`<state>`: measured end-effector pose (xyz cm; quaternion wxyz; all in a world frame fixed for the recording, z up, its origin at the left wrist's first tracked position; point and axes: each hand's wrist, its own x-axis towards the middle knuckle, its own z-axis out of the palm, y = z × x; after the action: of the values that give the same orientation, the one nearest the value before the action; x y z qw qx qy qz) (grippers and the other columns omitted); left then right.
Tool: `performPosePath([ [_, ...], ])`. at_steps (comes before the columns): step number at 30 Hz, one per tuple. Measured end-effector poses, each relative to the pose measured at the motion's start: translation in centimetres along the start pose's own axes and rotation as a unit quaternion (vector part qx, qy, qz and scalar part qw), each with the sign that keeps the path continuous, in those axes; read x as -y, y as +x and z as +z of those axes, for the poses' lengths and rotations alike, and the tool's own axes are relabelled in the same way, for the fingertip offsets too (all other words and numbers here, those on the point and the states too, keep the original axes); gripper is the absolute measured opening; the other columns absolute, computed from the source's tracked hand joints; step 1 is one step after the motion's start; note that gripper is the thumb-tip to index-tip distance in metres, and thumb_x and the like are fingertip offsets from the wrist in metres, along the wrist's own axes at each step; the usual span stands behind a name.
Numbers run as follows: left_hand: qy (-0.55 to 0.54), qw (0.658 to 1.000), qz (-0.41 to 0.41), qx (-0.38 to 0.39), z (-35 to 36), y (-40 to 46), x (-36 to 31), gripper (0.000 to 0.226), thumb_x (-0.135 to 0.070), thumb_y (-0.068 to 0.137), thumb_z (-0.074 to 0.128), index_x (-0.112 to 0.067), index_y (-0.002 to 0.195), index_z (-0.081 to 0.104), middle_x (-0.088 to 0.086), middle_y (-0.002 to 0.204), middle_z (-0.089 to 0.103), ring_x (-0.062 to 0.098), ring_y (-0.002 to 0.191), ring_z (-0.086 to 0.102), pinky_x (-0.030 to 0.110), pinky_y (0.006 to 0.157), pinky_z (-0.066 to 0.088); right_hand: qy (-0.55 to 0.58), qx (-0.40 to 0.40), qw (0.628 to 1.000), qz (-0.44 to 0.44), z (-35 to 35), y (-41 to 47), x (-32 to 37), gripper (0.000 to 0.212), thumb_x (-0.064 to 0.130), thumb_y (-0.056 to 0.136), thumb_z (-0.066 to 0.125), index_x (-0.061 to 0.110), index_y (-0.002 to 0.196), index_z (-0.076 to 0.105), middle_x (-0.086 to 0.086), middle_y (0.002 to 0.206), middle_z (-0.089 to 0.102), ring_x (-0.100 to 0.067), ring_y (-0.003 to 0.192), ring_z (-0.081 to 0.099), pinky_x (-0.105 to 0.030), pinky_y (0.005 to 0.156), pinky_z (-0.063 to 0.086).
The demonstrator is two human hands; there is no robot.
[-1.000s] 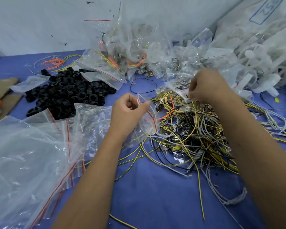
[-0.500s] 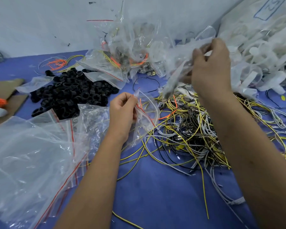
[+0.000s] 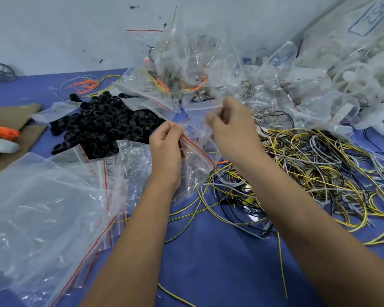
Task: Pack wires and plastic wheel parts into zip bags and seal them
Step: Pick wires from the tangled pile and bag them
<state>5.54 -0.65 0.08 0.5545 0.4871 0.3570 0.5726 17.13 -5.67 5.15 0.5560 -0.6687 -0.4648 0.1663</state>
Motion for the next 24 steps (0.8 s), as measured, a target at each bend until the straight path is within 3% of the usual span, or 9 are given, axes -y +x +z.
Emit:
performPosePath([
  [3, 0.0, 0.999, 0.039, -0.037, 0.0, 0.0, -0.3, 0.03, -0.004, 0.092, 0.054, -0.014, 0.065, 0.045, -0.006, 0.054, 0.037, 0.008, 0.048, 0.031, 0.02, 0.045, 0.026, -0.061, 0.075, 0.995, -0.007, -1.1, 0.0, -0.2, 0.006, 0.006, 0.09, 0.052, 0.011, 0.09, 0.049, -0.017, 0.087, 0.069, -0.039, 0.082, 0.07, -0.057, 0.079, 0.057],
  [6, 0.055, 0.99, 0.119, -0.052, 0.3, -0.4, -1.1, 0.028, 0.0, 0.095, 0.052, -0.008, 0.069, 0.046, -0.005, 0.06, 0.04, 0.009, 0.057, 0.034, 0.026, 0.055, 0.031, -0.028, 0.203, 0.979, 0.006, -1.6, -0.4, 0.5, 0.014, -0.001, 0.089, 0.057, 0.011, 0.086, 0.051, -0.021, 0.082, 0.072, -0.039, 0.077, 0.073, -0.054, 0.076, 0.06],
  [9, 0.127, 0.967, 0.219, -0.021, 0.9, -0.9, -2.7, 0.026, -0.006, 0.095, 0.055, -0.009, 0.07, 0.048, -0.008, 0.064, 0.044, 0.007, 0.061, 0.039, 0.028, 0.06, 0.035, 0.025, 0.316, 0.948, 0.025, -1.7, -0.7, 0.9, 0.014, -0.005, 0.094, 0.052, 0.007, 0.09, 0.059, -0.006, 0.07, 0.072, -0.02, 0.057, 0.068, -0.027, 0.056, 0.051],
  [12, 0.171, 0.942, 0.286, 0.036, 1.7, -1.3, -4.4, 0.026, -0.008, 0.094, 0.056, -0.017, 0.072, 0.047, -0.009, 0.062, 0.042, 0.009, 0.06, 0.04, 0.036, 0.056, 0.037, 0.097, 0.421, 0.898, 0.086, -1.8, -0.5, 0.8, 0.028, -0.019, 0.089, 0.039, -0.003, 0.087, 0.062, -0.004, 0.066, 0.069, -0.01, 0.058, 0.066, -0.022, 0.057, 0.053],
  [15, 0.16, 0.938, 0.299, 0.073, 2.4, -1.8, -5.3, 0.026, -0.011, 0.094, 0.055, -0.023, 0.073, 0.045, -0.01, 0.063, 0.04, 0.01, 0.06, 0.039, 0.031, 0.057, 0.035, 0.223, 0.439, 0.85, 0.185, -2.4, 0.3, 0.8, 0.019, -0.012, 0.089, 0.045, -0.002, 0.087, 0.061, -0.01, 0.066, 0.071, -0.018, 0.055, 0.071, -0.032, 0.05, 0.06],
  [18, 0.173, 0.932, 0.303, 0.093, 2.7, -2.3, -5.6, 0.024, -0.011, 0.092, 0.057, -0.021, 0.073, 0.047, -0.012, 0.062, 0.042, 0.008, 0.06, 0.041, 0.027, 0.059, 0.034, 0.19, 0.448, 0.854, 0.184, -2.4, 0.9, 0.6, 0.029, -0.014, 0.092, 0.039, 0.0, 0.086, 0.064, -0.014, 0.071, 0.072, -0.023, 0.059, 0.072, -0.038, 0.056, 0.063],
  [22, 0.194, 0.932, 0.287, 0.107, 2.7, -2.6, -6.0, 0.025, -0.005, 0.09, 0.058, -0.015, 0.07, 0.048, -0.01, 0.061, 0.042, 0.009, 0.06, 0.04, 0.028, 0.059, 0.034, 0.087, 0.495, 0.852, 0.148, -1.7, 0.4, 1.1, 0.039, -0.015, 0.098, 0.027, -0.002, 0.085, 0.061, -0.021, 0.079, 0.064, -0.018, 0.063, 0.063, -0.021, 0.057, 0.055],
  [24, 0.133, 0.954, 0.245, 0.112, 3.1, -3.0, -6.4, 0.025, -0.003, 0.091, 0.057, -0.01, 0.068, 0.048, -0.002, 0.059, 0.044, 0.012, 0.059, 0.04, 0.029, 0.059, 0.034, 0.09, 0.518, 0.835, 0.164, -1.6, 0.5, 1.5, 0.041, -0.016, 0.086, 0.038, 0.004, 0.063, 0.065, -0.008, 0.059, 0.063, -0.01, 0.048, 0.058, -0.018, 0.045, 0.048],
])
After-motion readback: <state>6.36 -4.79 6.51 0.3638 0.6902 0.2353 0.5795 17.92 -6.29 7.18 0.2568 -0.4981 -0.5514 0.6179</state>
